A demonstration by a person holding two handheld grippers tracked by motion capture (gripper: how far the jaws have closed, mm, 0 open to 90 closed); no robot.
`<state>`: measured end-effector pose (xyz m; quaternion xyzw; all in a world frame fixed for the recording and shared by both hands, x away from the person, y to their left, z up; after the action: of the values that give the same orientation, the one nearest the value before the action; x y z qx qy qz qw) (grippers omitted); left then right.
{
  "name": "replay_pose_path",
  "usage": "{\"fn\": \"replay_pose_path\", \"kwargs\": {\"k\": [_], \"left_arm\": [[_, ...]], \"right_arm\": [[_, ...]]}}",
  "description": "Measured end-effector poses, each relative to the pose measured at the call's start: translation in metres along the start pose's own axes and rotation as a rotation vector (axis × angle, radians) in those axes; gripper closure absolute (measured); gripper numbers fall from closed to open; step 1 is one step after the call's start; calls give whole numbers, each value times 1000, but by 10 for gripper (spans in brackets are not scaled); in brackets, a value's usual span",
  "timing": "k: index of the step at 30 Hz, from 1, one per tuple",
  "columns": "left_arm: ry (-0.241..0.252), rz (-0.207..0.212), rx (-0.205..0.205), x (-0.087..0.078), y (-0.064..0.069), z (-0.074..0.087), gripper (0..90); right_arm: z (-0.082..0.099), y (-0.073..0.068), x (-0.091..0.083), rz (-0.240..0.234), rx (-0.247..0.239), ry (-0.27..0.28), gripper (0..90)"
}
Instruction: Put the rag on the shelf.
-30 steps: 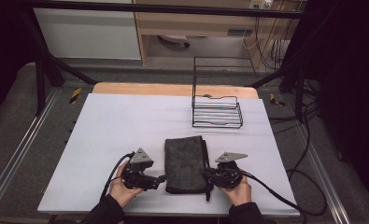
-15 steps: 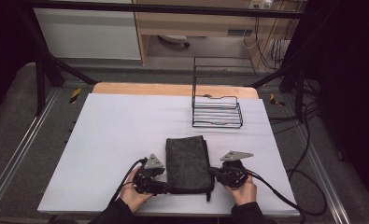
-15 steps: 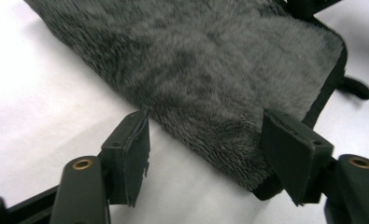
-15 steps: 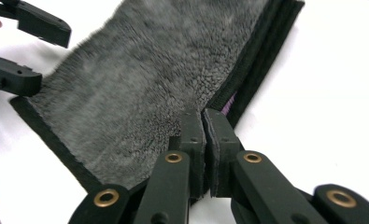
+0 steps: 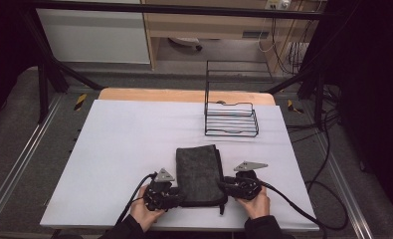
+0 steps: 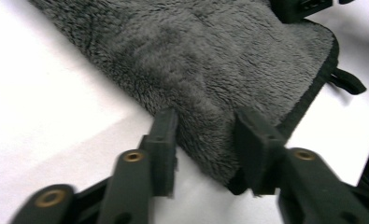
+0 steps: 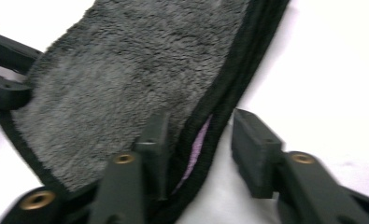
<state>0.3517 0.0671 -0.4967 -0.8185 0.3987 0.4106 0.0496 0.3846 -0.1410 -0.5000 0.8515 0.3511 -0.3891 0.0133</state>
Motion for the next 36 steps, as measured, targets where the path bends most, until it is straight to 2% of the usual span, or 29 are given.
{"fn": "replay_pose_path", "kwargs": {"k": [3,4,9,17,21,25,27,29,30,31,32,36], "left_arm": [[-4,-2,-10,0,1,0,699],[-6,-3,-12,-1,1,0,757],[-3,-4,-15,-2,1,0,816],[-15,-12,17,-10,-5,0,842],[-35,-12,26,-19,-10,4,845],[-28,-14,27,-23,-11,8,841],[-32,-25,47,-22,-11,9,826],[-34,-27,64,-22,-11,9,796],[-35,-29,70,-24,-12,9,737],[-28,-31,73,-25,-13,8,737],[-21,-38,74,-27,-14,7,661],[7,-50,93,-33,-21,3,519]], "right_arm": [[0,-1,1,-17,29,-7,659],[1,-1,1,-32,47,-11,711],[0,-3,0,-46,63,-14,766],[-1,-12,-1,-33,38,-5,782],[1,-24,1,-62,37,0,776],[2,-28,3,-71,33,2,763],[2,-27,3,-68,27,1,728],[2,-25,3,-52,-18,17,671],[1,-24,2,-47,-33,27,596],[1,-24,2,-47,-33,27,596],[-2,-23,0,-46,-49,50,545],[-9,-18,-5,-34,-73,108,389]]}}
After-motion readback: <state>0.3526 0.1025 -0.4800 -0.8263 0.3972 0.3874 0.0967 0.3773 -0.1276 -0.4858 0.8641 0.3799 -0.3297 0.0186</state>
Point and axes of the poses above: each handheld gripper's, and its own axes: x roughly forward along the jaws, z roughly out of its underside, y roughly to its right, the point moved 7 cm from there along x, roughly forward along the jaws, and after that the axes turned 1 degree about -z, right-handed, at the moved point
